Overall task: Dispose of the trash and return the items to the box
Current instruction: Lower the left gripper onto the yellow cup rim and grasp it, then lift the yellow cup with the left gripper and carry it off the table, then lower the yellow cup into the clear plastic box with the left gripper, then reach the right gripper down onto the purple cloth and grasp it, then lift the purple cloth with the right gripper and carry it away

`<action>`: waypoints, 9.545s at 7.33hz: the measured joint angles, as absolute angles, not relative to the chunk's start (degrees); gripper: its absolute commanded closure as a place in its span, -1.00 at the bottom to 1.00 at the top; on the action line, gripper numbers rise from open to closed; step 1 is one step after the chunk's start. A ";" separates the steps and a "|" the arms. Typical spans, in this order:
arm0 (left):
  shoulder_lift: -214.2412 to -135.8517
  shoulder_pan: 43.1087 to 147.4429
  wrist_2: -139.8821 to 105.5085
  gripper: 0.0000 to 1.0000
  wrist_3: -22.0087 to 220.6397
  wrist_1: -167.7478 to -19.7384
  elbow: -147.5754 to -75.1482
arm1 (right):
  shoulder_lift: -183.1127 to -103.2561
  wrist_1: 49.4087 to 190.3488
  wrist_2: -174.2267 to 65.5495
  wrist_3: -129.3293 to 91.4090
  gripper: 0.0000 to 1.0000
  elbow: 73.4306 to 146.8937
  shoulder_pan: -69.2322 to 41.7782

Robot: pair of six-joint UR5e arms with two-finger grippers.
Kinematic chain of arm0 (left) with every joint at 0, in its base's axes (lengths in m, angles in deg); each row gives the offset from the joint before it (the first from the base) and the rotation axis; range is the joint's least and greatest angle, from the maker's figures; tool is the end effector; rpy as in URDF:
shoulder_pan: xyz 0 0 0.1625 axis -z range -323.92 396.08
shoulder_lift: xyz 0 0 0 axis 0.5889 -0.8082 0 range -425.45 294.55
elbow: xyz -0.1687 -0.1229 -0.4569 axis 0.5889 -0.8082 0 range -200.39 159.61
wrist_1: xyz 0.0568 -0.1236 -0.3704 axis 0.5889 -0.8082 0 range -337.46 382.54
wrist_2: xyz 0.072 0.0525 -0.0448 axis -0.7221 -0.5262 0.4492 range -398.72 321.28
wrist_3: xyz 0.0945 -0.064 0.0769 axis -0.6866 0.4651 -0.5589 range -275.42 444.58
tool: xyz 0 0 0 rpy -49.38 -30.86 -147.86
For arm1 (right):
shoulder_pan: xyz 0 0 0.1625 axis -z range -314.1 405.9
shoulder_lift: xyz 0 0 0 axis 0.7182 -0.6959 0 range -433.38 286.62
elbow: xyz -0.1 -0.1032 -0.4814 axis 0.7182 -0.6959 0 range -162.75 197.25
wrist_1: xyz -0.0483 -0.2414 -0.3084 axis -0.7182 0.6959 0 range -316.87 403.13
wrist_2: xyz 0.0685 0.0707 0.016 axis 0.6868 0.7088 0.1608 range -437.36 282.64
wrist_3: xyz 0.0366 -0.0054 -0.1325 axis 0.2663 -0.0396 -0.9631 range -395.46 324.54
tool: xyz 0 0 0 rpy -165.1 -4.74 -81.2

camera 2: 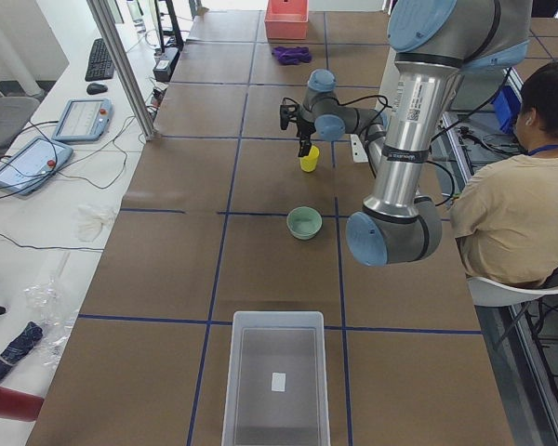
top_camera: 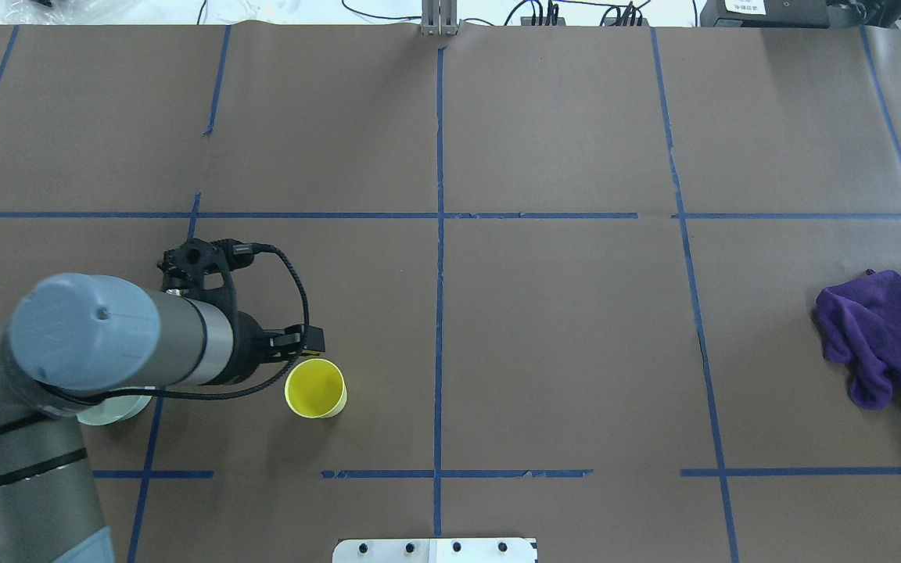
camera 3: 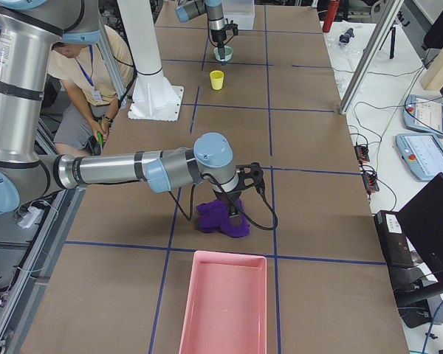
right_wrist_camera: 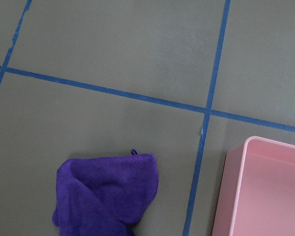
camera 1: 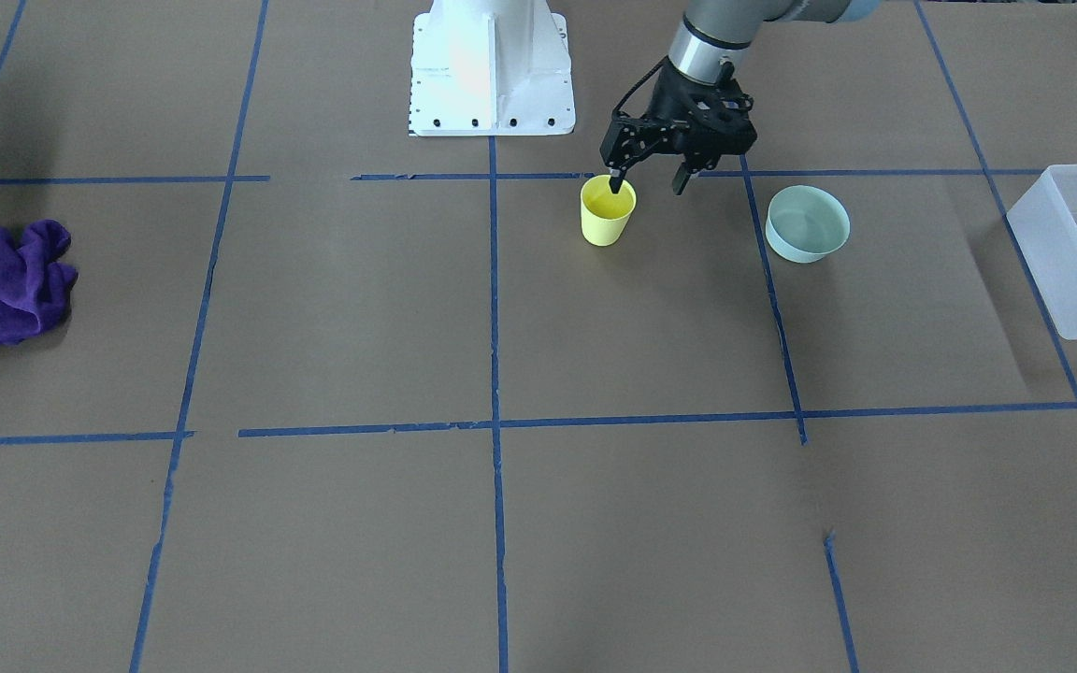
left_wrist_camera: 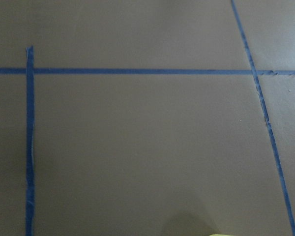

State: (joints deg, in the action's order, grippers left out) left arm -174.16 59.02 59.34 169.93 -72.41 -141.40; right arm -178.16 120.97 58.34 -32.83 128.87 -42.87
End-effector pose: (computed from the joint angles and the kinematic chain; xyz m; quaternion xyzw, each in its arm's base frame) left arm 0.4806 -0.3272 0.3524 0.0486 0.4597 -0.1089 0.8801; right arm 0.0269 -0.3668 0.6624 0.1391 -0.3879 -0.0530 0.9096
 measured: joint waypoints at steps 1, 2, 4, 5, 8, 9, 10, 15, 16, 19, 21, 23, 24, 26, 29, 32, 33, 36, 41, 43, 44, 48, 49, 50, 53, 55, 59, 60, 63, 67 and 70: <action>-175.66 57.56 58.32 -0.63 172.21 -70.60 -140.39 | -178.18 120.99 58.29 -32.82 -1.00 128.83 -42.86; -175.99 56.95 57.91 -0.63 172.93 -69.98 -139.72 | -178.17 121.00 58.27 -32.82 -1.00 128.81 -42.87; -176.02 56.41 57.72 -0.54 172.56 -69.88 -137.94 | -178.19 121.00 58.26 -32.88 -1.00 128.71 -42.87; -176.02 56.13 57.70 -0.22 172.21 -70.10 -136.63 | -178.22 121.00 58.26 -32.90 -1.00 128.64 -42.87; -175.87 55.51 56.40 1.00 172.03 -73.47 -133.49 | -178.23 121.00 58.33 -32.99 -1.00 128.23 -42.87; -175.82 55.43 55.98 1.00 171.78 -73.90 -133.54 | -178.23 121.00 58.32 -32.99 -1.00 128.20 -42.86; -175.71 55.52 55.80 1.00 171.03 -74.06 -134.00 | -178.23 121.00 58.28 -33.00 -1.00 128.20 -42.87; -166.83 70.78 62.04 1.00 149.27 -73.63 -146.54 | -178.18 120.93 58.34 -33.18 -1.00 128.31 -42.86; -164.27 78.38 66.50 1.00 139.28 -73.64 -147.51 | -178.16 120.92 58.34 -33.25 -1.00 128.33 -42.87; -153.49 97.94 77.40 1.00 104.24 -77.03 -145.24 | -178.15 120.92 58.42 -33.27 -1.00 128.35 -42.87; -147.68 111.28 86.84 1.00 81.75 -83.74 -135.00 | -178.12 120.92 58.43 -33.32 -1.00 128.35 -42.86; -144.31 122.76 92.78 1.00 62.33 -86.43 -125.44 | -178.07 120.92 58.41 -33.35 -1.00 128.35 -42.86; -142.29 125.89 93.66 1.00 56.72 -87.10 -123.01 | -178.03 120.89 58.37 -33.35 -1.00 128.41 -42.86; -138.49 127.44 94.64 1.00 54.20 -92.43 -119.84 | -177.98 120.88 58.38 -33.35 -1.00 128.59 -42.85; -135.60 127.12 100.11 1.00 54.34 -108.10 -109.16 | -178.04 120.91 58.35 -33.39 -1.00 128.52 -42.84; -135.18 124.40 103.56 0.83 54.22 -110.28 -105.80 | -178.05 120.85 58.34 -33.44 -1.00 128.44 -42.80; -135.16 123.29 105.15 0.73 54.25 -110.33 -105.48 | -178.05 120.87 58.34 -33.46 -1.00 128.44 -42.79; -135.16 121.60 107.24 0.61 54.26 -110.51 -105.31 | -178.05 120.83 58.29 -33.52 -1.00 128.43 -42.78; -135.67 121.37 107.34 -0.22 54.45 -111.67 -105.41 | -178.06 120.90 58.28 -33.44 -1.00 128.28 -42.78; -135.99 121.42 107.13 -1.00 56.21 -112.96 -106.16 | -178.03 119.57 58.51 -32.58 -1.00 128.74 -42.75; -136.40 121.49 106.54 -1.00 59.72 -114.76 -107.22 | -178.08 115.90 58.93 -30.00 -1.00 129.03 -42.40; -138.85 121.74 104.84 -1.00 77.47 -108.84 -114.36 | -179.48 102.30 58.84 -10.16 -1.00 129.28 -36.42; -140.41 121.83 104.82 -1.00 80.12 -99.24 -115.93 | -179.80 101.87 58.20 -8.90 -1.00 129.43 -34.81; -142.59 122.51 104.79 -1.00 80.55 -90.75 -117.10 | -180.29 101.50 57.45 -7.66 -1.00 129.58 -32.48; -144.18 124.14 104.70 -1.00 79.31 -84.94 -119.62 | -182.79 93.18 44.63 4.67 -0.94 127.86 -16.75; -144.65 124.21 103.53 -1.00 79.42 -84.56 -119.82 | -181.26 86.05 35.87 8.71 -0.90 120.81 -6.84; -144.96 124.23 100.23 -1.00 79.57 -84.43 -119.95 | -179.32 81.37 28.30 8.33 1.00 114.48 1.74; -144.96 124.26 100.17 -1.00 79.57 -84.43 -119.97 | -179.30 81.31 28.05 7.09 1.00 114.74 2.09; -144.91 124.29 100.15 -1.00 79.58 -84.43 -119.93 | -179.34 81.48 28.29 4.77 1.00 116.49 1.97; -144.84 124.32 100.15 -1.00 79.57 -84.51 -119.90 | -180.59 88.46 40.17 -12.61 1.00 120.40 -14.95; -144.82 124.31 100.22 -1.00 79.57 -84.52 -119.97 | -178.75 108.49 49.58 -49.26 0.83 120.40 -39.72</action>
